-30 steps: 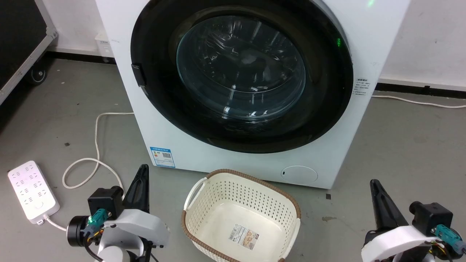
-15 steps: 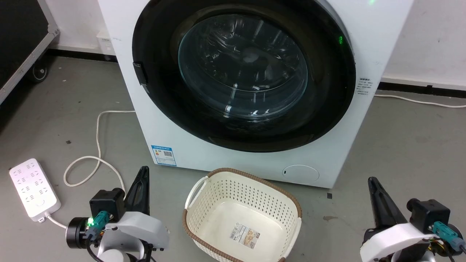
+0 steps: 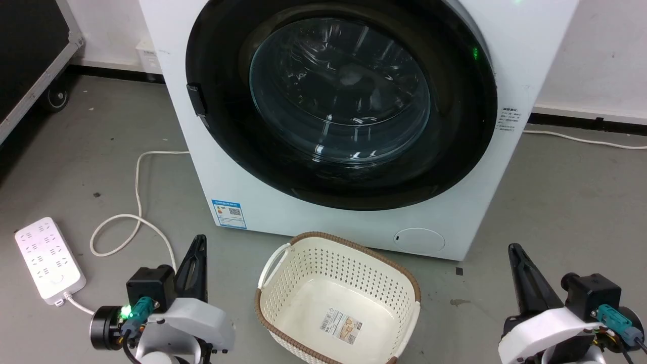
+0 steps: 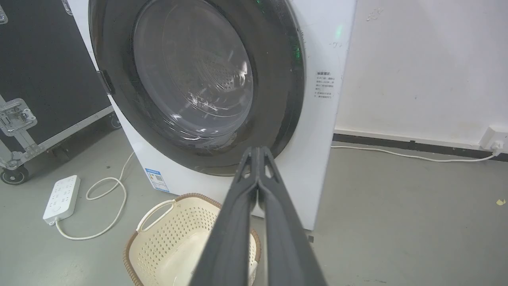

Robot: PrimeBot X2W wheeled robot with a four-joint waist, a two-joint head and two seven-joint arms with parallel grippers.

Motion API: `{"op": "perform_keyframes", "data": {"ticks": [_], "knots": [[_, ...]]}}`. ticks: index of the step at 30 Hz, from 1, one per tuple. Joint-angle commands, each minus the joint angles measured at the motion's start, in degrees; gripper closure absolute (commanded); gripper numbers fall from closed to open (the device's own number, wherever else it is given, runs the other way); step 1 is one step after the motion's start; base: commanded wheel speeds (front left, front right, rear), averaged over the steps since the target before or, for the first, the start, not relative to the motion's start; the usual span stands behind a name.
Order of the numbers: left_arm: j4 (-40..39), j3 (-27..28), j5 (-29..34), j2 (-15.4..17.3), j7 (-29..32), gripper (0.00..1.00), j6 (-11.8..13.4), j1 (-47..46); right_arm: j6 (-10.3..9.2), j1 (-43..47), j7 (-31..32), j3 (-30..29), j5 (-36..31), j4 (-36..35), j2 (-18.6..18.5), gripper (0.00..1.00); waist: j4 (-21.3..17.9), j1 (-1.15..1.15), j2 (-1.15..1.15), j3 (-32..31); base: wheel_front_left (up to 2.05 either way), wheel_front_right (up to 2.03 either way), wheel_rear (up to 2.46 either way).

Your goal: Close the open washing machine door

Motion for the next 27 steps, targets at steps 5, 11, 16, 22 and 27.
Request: {"op": "perform_keyframes", "data": {"ticks": [5,11,16,22,27], "knots": [[-1.2,0.6,1.4,-0.4,0.6,1.00,-0.2,1.3,-0.02,1.3,0.7,0.2,-1.0,-1.1,-0.1,1.00,0.1,0.00,0.00,0.1,0.00,0.00,0.00],[-2.0,1.0,2.3,-0.8,1.2,1.00,-0.3,1.8,-0.02,1.4,1.2,0.3,-1.5,-1.7,-0.1,1.00,0.2,0.00,0.00,0.2,0.00,0.00,0.00],[-2.7,1.4,3.1,-1.0,1.6,1.00,-0.3,2.3,-0.03,1.5,1.6,0.5,-2.0,-2.2,-0.1,1.00,0.3,0.00,0.00,0.3,0.00,0.00,0.00],[-3.5,1.8,4.0,-1.3,2.2,1.00,-0.4,2.8,-0.03,1.6,2.2,0.6,-2.5,-2.8,-0.1,1.00,0.5,0.00,0.00,0.4,0.00,0.00,0.00],[-4.2,2.1,4.8,-1.6,2.6,1.00,-0.5,3.2,-0.03,1.7,2.6,0.8,-3.0,-3.3,-0.1,1.00,0.6,0.00,0.00,0.5,0.00,0.00,0.00]]}}
